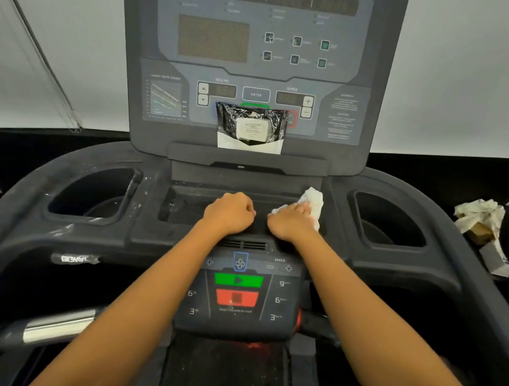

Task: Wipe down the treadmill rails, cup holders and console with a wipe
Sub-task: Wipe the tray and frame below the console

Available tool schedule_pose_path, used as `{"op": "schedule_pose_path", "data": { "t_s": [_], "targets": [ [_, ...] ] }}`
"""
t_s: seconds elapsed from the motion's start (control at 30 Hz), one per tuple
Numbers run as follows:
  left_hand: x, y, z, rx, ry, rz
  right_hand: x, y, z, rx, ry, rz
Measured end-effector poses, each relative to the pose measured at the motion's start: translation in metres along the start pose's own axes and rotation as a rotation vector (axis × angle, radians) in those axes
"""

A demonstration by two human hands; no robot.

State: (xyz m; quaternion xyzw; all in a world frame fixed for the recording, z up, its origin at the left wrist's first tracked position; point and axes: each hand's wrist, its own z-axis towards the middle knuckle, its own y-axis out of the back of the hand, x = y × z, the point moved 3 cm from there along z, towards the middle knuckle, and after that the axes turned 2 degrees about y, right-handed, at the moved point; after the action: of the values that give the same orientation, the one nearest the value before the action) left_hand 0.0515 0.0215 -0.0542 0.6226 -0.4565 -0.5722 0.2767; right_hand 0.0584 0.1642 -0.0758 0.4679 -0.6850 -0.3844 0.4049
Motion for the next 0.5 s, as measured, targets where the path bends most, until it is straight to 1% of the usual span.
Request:
{"op": "schedule_pose_path", "data": {
  "t_s": [0.07,0.1,0.13,0.17,0.23,0.27,0.33,0.43,0.5],
  "targets": [
    [0.019,0.011,-0.002,-0.053,0.051,-0.044,0.036,0.000,-0.003,0.150,0.126,0.085],
    [0.029,0.016,-0.004,-0.082,0.083,-0.070,0.053,-0.002,-0.009,0.229,0.235,0.119],
    [0.038,0.020,-0.005,-0.107,0.113,-0.091,0.065,-0.004,-0.015,0.259,0.320,0.142],
    [0.045,0.023,-0.007,-0.124,0.133,-0.103,0.070,-0.002,-0.021,0.254,0.368,0.166],
    [0.052,0.025,-0.008,-0.116,0.146,-0.119,0.056,0.009,-0.026,0.213,0.412,0.131],
    [0.052,0.023,-0.008,-0.098,0.142,-0.127,0.040,0.017,-0.026,0.158,0.409,0.086],
    [0.048,0.020,-0.007,-0.067,0.112,-0.147,-0.001,0.027,-0.022,0.042,0.310,-0.011],
    [0.036,0.016,-0.004,-0.038,0.052,-0.160,-0.028,0.034,-0.025,-0.143,0.158,-0.013],
    [0.030,0.013,-0.003,-0.024,0.025,-0.161,-0.021,0.029,-0.025,-0.126,0.118,-0.105]
  ]
}}
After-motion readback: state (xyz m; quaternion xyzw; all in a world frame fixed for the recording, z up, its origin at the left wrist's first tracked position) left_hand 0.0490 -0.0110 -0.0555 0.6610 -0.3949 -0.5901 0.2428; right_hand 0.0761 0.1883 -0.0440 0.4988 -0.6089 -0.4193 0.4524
